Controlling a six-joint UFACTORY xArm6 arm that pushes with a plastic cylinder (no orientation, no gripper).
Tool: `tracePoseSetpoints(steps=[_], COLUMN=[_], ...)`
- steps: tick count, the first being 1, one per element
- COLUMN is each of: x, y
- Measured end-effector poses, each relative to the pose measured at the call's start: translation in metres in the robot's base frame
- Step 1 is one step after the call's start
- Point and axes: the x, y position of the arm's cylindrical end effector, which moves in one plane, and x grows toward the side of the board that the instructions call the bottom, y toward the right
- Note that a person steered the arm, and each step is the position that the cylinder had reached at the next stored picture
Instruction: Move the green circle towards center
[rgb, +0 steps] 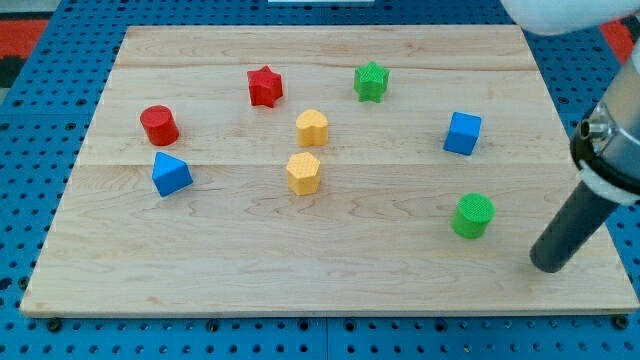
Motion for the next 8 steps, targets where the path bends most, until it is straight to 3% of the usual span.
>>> tracePoseSetpoints(steps=[2, 4, 6, 8], x=[-0.085, -0.021, -0.049, -0.051], y=[-0.037, 0.019, -0.049, -0.074])
